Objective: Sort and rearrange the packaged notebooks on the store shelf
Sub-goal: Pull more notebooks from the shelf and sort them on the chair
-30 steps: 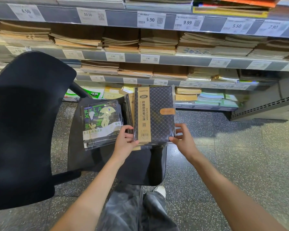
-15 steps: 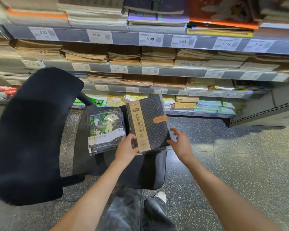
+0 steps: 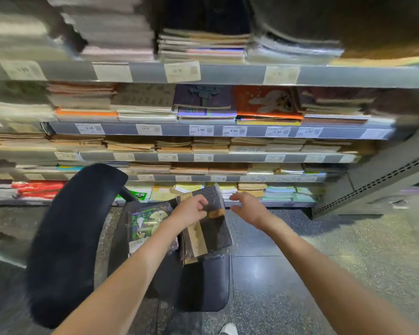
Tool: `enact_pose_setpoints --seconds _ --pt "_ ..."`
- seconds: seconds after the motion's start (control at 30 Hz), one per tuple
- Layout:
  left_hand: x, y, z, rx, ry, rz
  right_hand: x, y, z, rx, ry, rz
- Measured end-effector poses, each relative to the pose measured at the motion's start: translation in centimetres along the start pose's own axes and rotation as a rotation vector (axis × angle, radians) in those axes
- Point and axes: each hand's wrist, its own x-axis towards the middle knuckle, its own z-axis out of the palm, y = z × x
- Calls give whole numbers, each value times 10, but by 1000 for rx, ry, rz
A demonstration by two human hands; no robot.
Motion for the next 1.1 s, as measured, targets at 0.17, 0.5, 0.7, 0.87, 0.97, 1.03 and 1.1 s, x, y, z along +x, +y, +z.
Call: enact_pose_setpoints --seconds 0.17,0.5,0.7,0.87,0.97,1.03,1.1 --pt "-11 53 -46 35 35 78 -8 -36 -54 -103 82 -63" --pt "-50 138 -158 161 162 207 -32 -115 -164 -162 259 -172" --pt "-81 180 -220 216 241 336 -56 -163 -217 -181 358 -232" --pt "-108 211 -261 325 319 430 -74 -195 -249 -219 477 -309" --pt "-123 226 -282 367 334 462 -83 -209 -271 -276 519 -320" --pt "-127 239 -297 382 362 483 -88 -217 -289 -310 534 -320" --pt "-131 253 -313 403 402 492 -94 -223 -309 -336 555 -322"
